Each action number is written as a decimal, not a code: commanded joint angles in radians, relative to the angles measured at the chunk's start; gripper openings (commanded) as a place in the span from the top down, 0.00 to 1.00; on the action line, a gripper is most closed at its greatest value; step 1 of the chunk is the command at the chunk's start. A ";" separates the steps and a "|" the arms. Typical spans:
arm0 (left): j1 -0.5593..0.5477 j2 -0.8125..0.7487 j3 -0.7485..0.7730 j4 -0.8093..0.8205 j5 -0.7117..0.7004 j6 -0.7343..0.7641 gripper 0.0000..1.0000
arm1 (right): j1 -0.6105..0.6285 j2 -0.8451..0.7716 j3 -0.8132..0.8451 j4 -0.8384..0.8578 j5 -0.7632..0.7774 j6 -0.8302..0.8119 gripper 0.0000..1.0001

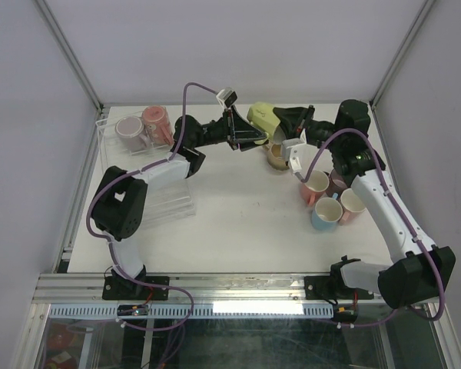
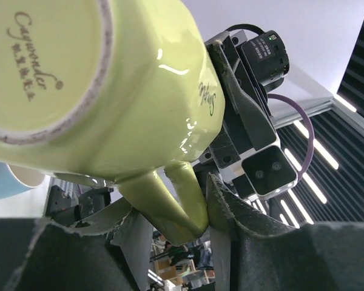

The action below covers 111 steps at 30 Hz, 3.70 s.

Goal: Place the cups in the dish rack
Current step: Pick up the cup at the center of the board, then place the cup on the dish rack.

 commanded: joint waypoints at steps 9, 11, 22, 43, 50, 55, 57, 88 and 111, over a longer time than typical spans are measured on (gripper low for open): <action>-0.020 0.021 0.049 0.262 0.024 -0.113 1.00 | 0.028 -0.060 -0.014 0.144 -0.042 -0.004 0.80; -0.017 0.008 0.033 0.267 0.005 -0.097 1.00 | 0.028 -0.066 -0.023 0.157 -0.035 0.006 0.69; 0.030 -0.066 -0.074 0.345 -0.090 -0.094 1.00 | 0.028 -0.087 -0.067 0.187 -0.009 0.034 0.44; 0.181 -0.368 -0.260 0.037 -0.264 0.170 1.00 | 0.029 -0.149 -0.119 0.241 0.064 0.512 0.16; 0.257 -0.572 -0.215 -0.547 -0.323 0.502 1.00 | 0.004 -0.115 -0.109 0.248 0.163 0.880 0.12; 0.298 -0.676 -0.128 -0.999 -0.452 0.753 1.00 | -0.034 -0.083 -0.130 0.251 0.155 1.018 0.12; 0.314 -0.706 -0.107 -1.108 -0.504 0.806 1.00 | -0.052 -0.066 -0.133 0.254 0.152 1.056 0.11; 0.392 -0.742 -0.207 -1.326 -0.908 1.017 1.00 | -0.122 -0.028 -0.234 0.238 0.165 1.184 0.12; 0.330 -0.511 -0.213 -1.305 -1.163 1.127 1.00 | -0.127 -0.005 -0.228 0.209 0.169 1.194 0.11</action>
